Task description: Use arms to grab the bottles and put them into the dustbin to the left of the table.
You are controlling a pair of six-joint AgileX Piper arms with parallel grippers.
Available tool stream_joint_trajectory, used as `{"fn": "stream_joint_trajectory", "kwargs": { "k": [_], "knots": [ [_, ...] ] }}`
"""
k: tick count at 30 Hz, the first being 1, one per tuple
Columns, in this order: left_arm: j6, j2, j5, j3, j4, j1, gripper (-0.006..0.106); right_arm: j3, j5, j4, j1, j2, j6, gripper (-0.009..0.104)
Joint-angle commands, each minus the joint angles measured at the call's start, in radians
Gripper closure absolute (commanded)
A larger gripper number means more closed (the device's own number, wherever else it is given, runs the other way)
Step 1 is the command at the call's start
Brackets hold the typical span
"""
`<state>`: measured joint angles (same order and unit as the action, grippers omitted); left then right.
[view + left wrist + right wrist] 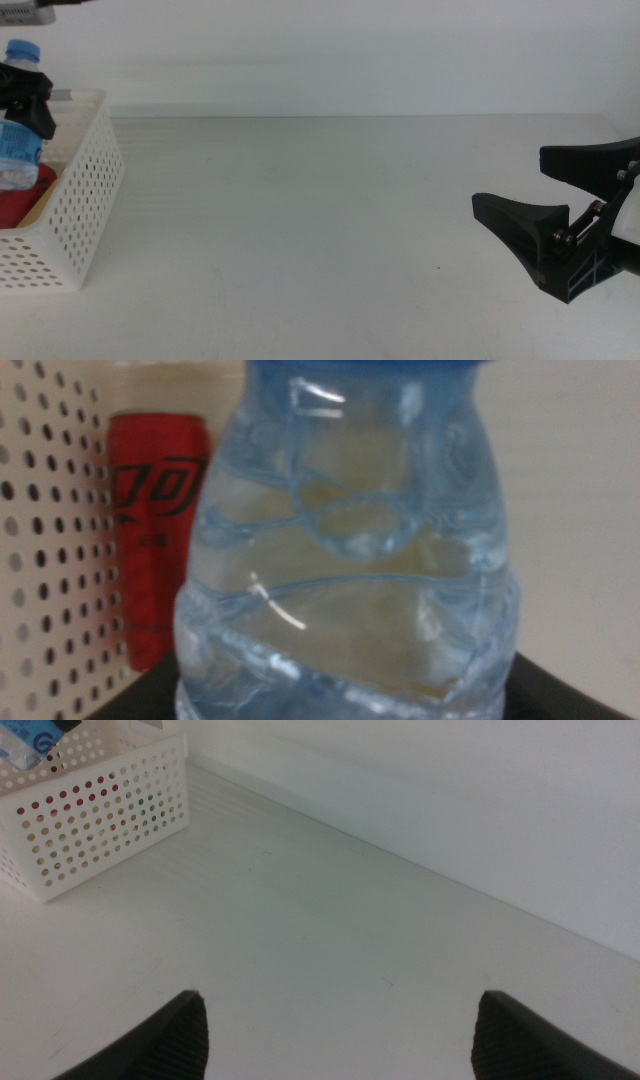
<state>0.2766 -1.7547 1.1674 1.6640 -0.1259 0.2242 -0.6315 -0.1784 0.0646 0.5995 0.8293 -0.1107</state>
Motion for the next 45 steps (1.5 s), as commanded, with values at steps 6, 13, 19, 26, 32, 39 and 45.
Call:
{"fn": "stream_joint_trajectory", "kwargs": {
  "k": [6, 13, 19, 26, 32, 39, 45],
  "knots": [
    [-0.002, -0.054, 0.053, 0.134, 0.062, 0.001, 0.105, -0.027, 0.074, -0.002, 0.004, -0.009, -0.013, 0.019],
    [0.009, -0.134, 0.06, 0.134, 0.104, 0.002, 0.105, -0.027, 0.074, -0.002, 0.004, -0.009, -0.013, 0.019],
    [0.016, -0.159, 0.056, 0.134, 0.048, 0.061, 0.105, -0.027, 0.074, -0.002, 0.004, -0.009, -0.013, 0.019],
    [0.045, -0.194, 0.048, 0.133, -0.031, 0.1, 0.105, -0.027, 0.074, -0.002, 0.004, -0.009, -0.013, 0.019],
    [0.046, -0.218, 0.048, 0.133, -0.038, 0.085, 0.099, -0.027, 0.074, -0.002, 0.004, -0.009, -0.013, 0.019],
    [0.108, -0.218, 0.049, 0.14, -0.1, 0.085, 0.063, -0.027, 0.074, -0.002, 0.004, -0.009, -0.013, 0.019],
    [0.131, -0.214, 0.047, 0.14, -0.102, 0.085, 0.019, -0.027, 0.074, -0.002, 0.004, -0.009, -0.013, 0.019]
  ]
}}
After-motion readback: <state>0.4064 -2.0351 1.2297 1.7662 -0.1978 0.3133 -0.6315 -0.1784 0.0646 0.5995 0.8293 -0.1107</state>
